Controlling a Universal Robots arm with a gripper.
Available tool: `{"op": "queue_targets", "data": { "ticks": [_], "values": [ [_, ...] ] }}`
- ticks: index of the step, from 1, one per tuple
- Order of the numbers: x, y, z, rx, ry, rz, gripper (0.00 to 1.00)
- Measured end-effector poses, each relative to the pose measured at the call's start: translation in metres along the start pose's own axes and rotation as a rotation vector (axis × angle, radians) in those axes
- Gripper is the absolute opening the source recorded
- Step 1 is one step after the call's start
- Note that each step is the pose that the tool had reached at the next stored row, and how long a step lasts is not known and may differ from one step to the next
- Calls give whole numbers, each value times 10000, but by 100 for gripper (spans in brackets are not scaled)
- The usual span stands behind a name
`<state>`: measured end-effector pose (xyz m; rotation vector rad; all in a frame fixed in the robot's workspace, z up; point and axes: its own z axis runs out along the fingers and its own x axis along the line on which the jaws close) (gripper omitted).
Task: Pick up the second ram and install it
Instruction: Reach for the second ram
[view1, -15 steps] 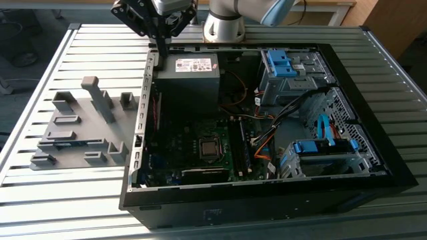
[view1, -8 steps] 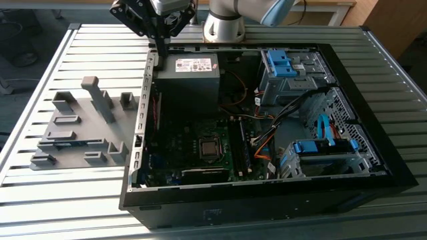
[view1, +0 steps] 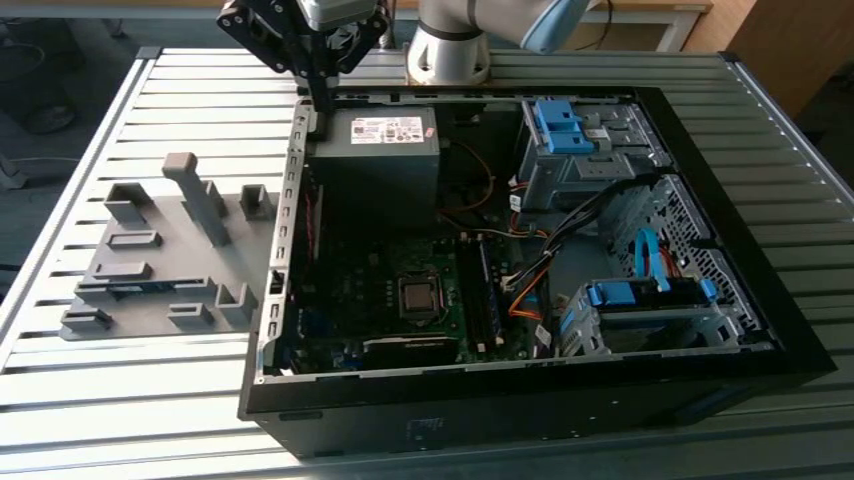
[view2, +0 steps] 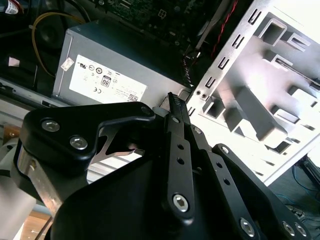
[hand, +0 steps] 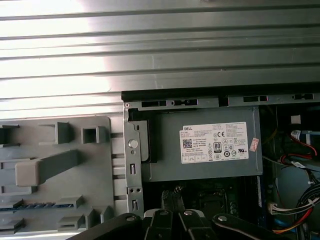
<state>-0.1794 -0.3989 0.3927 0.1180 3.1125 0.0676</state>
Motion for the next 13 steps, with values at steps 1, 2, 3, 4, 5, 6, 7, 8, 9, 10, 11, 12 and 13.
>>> {"op": "queue_targets", "data": {
  "ticks": [1, 2, 3, 4, 5, 6, 7, 8, 9, 10, 11, 12, 13],
  "values": [
    [2, 0, 0, 0, 0, 0, 11],
    [4, 0, 0, -1, -1, 0, 11],
    [6, 0, 0, 0, 0, 0, 11],
    [8, -1, 0, 0, 0, 0, 11],
    [10, -1, 0, 0, 0, 0, 11],
    [12, -1, 0, 0, 0, 0, 11],
    [14, -1, 0, 0, 0, 0, 11],
    [16, -1, 0, 0, -1, 0, 11],
    [17, -1, 0, 0, 0, -1, 11],
    [22, -2, 0, 0, 0, 0, 11],
    [24, -2, 0, 0, 0, 0, 11],
    [26, -2, 0, 0, -1, 0, 11],
    [28, -2, 0, 0, 0, 0, 11]
  ]
}}
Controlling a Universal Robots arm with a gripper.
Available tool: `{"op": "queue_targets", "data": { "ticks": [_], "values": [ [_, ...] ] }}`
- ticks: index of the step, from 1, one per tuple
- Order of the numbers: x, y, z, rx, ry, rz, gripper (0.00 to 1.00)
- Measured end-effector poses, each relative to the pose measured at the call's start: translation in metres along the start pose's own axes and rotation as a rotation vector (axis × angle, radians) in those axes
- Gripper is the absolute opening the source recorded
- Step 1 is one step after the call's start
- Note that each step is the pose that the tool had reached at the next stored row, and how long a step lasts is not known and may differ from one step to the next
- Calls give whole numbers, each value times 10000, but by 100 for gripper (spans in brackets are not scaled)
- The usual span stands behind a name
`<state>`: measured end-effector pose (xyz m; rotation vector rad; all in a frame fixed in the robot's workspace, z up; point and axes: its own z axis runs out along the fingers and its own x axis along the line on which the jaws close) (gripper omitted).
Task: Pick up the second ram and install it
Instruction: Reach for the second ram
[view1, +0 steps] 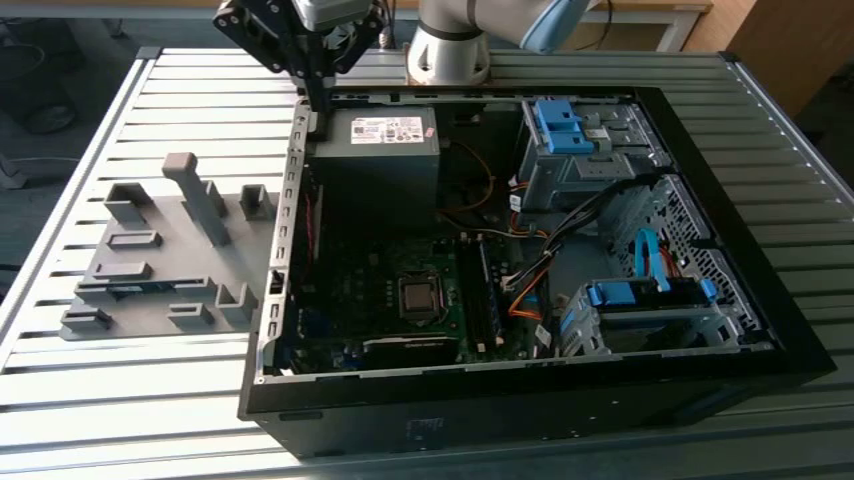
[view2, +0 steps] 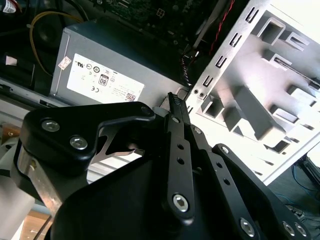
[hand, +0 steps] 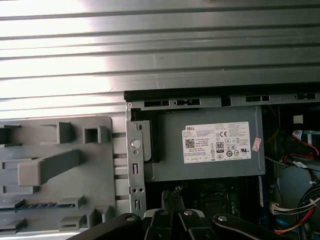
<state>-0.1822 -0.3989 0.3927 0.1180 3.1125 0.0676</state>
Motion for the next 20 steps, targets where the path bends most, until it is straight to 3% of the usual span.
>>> {"op": "queue_targets", "data": {
  "ticks": [20],
  "values": [
    [43, -3, 1, 0, 0, 0, 11]
  ]
}}
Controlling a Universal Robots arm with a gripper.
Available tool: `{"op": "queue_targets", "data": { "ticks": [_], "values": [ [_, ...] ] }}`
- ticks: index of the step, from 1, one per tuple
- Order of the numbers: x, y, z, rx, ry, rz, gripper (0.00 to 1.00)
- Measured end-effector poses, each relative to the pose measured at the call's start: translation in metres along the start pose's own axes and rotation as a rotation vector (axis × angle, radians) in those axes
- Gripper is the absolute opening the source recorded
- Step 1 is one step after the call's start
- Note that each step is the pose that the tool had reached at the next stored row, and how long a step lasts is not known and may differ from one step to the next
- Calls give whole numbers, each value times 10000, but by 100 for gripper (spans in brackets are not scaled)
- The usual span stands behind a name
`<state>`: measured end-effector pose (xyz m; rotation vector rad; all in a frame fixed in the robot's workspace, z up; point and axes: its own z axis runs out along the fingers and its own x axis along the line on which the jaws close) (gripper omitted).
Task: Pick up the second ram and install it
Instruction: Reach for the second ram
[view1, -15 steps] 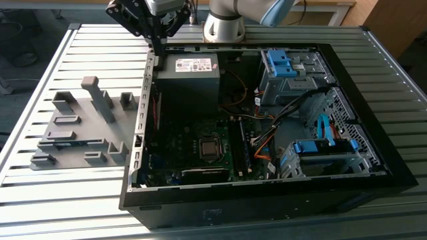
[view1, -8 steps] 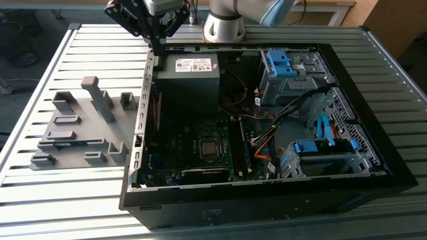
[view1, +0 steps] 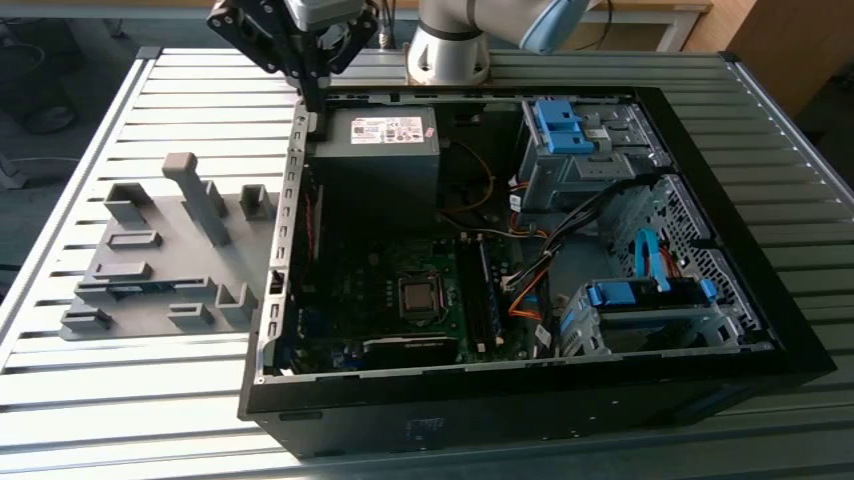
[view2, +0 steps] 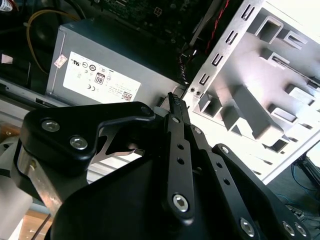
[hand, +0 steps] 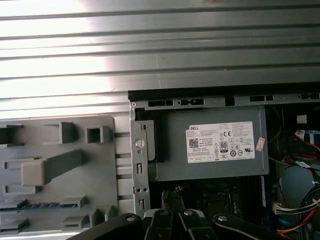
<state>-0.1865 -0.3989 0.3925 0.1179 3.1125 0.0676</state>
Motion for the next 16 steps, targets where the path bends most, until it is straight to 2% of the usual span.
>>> {"op": "queue_targets", "data": {
  "ticks": [16],
  "values": [
    [45, -4, 1, 0, 0, 0, 11]
  ]
}}
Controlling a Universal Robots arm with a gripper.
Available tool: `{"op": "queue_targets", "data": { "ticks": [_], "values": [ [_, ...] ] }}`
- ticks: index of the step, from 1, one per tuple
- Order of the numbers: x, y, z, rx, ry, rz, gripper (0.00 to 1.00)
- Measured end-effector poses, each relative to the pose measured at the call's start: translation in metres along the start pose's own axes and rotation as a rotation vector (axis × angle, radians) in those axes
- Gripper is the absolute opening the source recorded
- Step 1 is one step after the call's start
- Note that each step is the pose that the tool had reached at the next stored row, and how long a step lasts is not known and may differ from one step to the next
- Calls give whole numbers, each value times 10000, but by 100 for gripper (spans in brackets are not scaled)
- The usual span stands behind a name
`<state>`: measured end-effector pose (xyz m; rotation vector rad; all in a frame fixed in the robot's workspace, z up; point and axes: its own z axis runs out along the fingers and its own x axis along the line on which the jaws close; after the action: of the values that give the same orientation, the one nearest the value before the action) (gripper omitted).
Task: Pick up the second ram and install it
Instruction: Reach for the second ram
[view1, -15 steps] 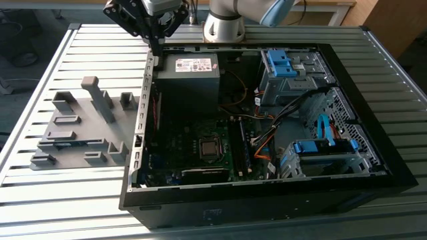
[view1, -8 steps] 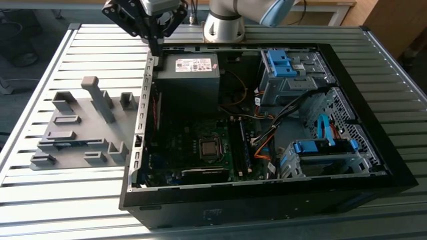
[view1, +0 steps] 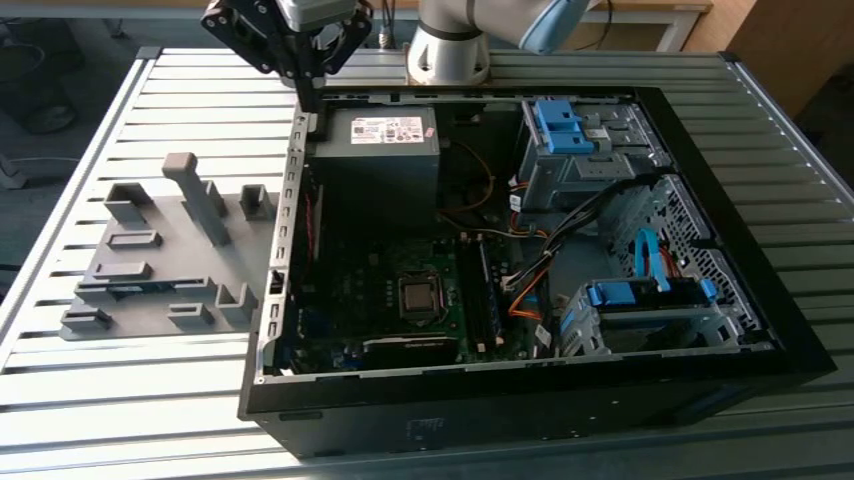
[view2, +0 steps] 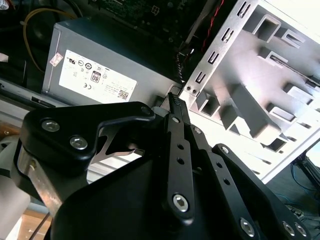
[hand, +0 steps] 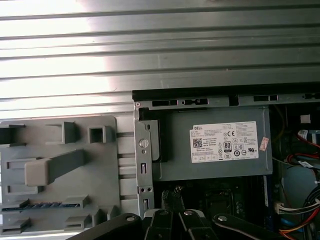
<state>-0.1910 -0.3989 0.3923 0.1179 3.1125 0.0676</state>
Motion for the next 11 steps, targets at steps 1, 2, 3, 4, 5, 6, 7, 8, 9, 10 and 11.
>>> {"op": "queue_targets", "data": {
  "ticks": [1, 2, 3, 4, 5, 6, 7, 8, 9, 10, 11],
  "values": [
    [3, 0, 0, 0, 0, 0, 11],
    [5, 0, 0, 0, 1, 0, 11],
    [9, -1, 0, 0, 0, 1, 11],
    [13, -1, 0, -1, 0, 1, 11],
    [16, -1, 0, 0, 0, 1, 11],
    [20, -1, 0, 0, 0, 0, 11],
    [25, -2, 0, 0, 0, 0, 11],
    [29, -2, 0, -1, 0, 0, 11],
    [34, -3, 0, 1, 0, 0, 11],
    [39, -3, 0, 0, 0, 0, 11],
    [42, -3, 0, 0, 0, 0, 11]
  ]
}}
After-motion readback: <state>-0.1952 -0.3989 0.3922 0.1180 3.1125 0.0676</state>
